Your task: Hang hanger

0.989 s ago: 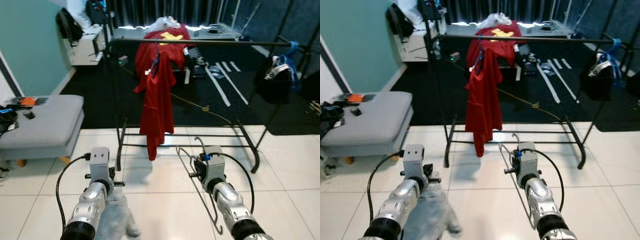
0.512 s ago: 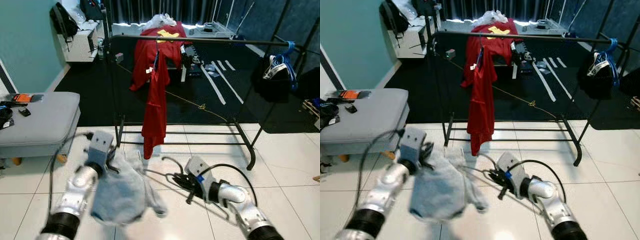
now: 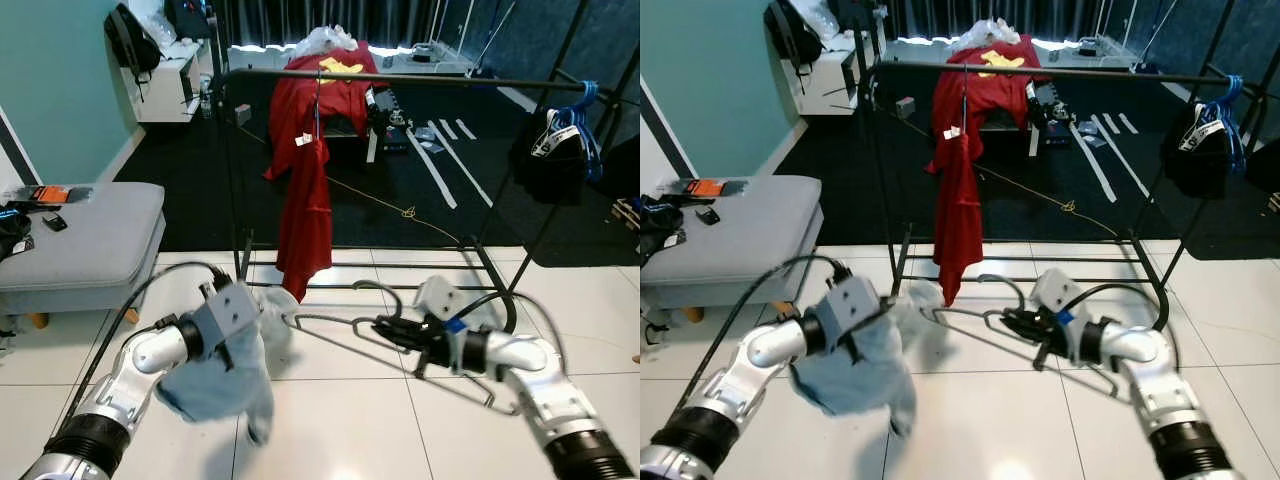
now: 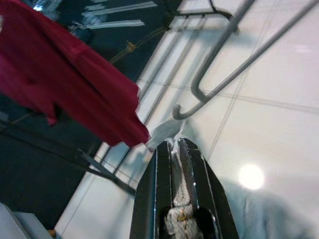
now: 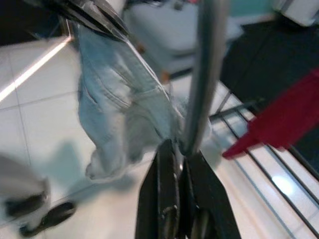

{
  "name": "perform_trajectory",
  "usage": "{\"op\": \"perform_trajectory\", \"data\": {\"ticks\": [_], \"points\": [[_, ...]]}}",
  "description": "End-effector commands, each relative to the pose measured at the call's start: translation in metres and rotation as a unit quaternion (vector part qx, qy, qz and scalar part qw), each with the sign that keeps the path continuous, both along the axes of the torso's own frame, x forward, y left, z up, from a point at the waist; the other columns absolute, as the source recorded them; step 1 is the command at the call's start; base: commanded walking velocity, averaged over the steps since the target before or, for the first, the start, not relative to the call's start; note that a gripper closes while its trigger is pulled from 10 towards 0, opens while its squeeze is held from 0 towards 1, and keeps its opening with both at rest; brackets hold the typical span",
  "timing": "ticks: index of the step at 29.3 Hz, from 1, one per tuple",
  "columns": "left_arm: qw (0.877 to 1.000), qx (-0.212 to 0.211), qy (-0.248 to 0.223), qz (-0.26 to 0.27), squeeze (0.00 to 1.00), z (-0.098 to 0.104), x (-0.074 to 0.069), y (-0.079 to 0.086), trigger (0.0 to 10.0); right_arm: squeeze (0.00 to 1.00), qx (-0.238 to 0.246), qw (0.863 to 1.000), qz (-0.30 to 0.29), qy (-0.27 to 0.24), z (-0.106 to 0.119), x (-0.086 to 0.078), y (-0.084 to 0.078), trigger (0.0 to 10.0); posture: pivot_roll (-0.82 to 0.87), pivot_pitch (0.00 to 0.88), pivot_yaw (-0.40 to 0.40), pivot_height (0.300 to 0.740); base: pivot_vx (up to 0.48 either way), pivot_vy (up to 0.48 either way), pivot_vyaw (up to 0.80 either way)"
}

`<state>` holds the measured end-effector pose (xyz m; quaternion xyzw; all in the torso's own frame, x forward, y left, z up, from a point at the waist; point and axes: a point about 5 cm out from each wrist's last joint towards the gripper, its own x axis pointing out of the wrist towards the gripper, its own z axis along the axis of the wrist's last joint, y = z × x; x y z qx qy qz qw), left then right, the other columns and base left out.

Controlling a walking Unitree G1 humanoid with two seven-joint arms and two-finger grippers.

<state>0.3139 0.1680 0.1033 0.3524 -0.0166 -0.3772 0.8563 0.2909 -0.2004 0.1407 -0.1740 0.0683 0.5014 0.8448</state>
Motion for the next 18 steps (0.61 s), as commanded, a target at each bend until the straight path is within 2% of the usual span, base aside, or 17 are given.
{"op": "perform_trajectory", "data": {"ticks": [1,3,4,6,14,16,17,18], "points": [[0.999,0.028,-0.015,-0.013,0.0,0.005,0.002,0.004,10.0,0.0,0.014,1.0,0.024,0.007,0.006,-0.005,0.002,10.0,-0.01,0.027,-0.006,0.74,0.0,0.0,0.0],[0.998,0.052,-0.027,-0.002,0.0,0.007,0.006,0.012,10.0,0.0,0.0,0.996,0.074,0.046,0.021,-0.021,-0.012,10.0,-0.02,0.032,-0.006,0.74,0.0,0.0,0.0],[0.998,0.052,-0.027,-0.002,0.0,0.007,0.006,0.012,10.0,0.0,0.0,0.996,0.074,0.046,0.021,-0.021,-0.012,10.0,-0.02,0.032,-0.006,0.74,0.0,0.0,0.0],[0.997,0.064,-0.038,0.0,0.0,0.01,0.008,0.019,10.0,0.0,-0.017,0.992,0.099,0.075,0.036,-0.031,-0.025,10.0,-0.02,0.034,-0.001,0.74,0.0,0.0,0.0],[0.997,0.064,-0.044,-0.008,0.0,0.013,0.009,0.024,10.0,0.0,-0.019,0.987,0.12,0.105,0.062,-0.038,-0.037,10.0,-0.02,0.034,0.001,0.74,0.0,0.0,0.0],[0.997,0.062,-0.048,-0.014,0.0,0.014,0.007,0.028,10.0,0.0,-0.031,0.989,0.107,0.102,0.075,-0.038,-0.05,10.0,-0.02,0.034,0.0,0.74,0.0,0.0,0.0],[0.997,0.062,-0.048,-0.014,0.0,0.014,0.007,0.028,10.0,0.0,-0.031,0.989,0.107,0.102,0.075,-0.038,-0.05,10.0,-0.02,0.034,0.0,0.74,0.0,0.0,0.0],[0.997,0.057,-0.052,-0.019,0.0,0.016,0.007,0.029,10.0,0.0,-0.041,0.991,0.088,0.09,0.079,-0.035,-0.057,10.0,-0.02,0.033,-0.001,0.74,0.0,0.0,0.0]]}}
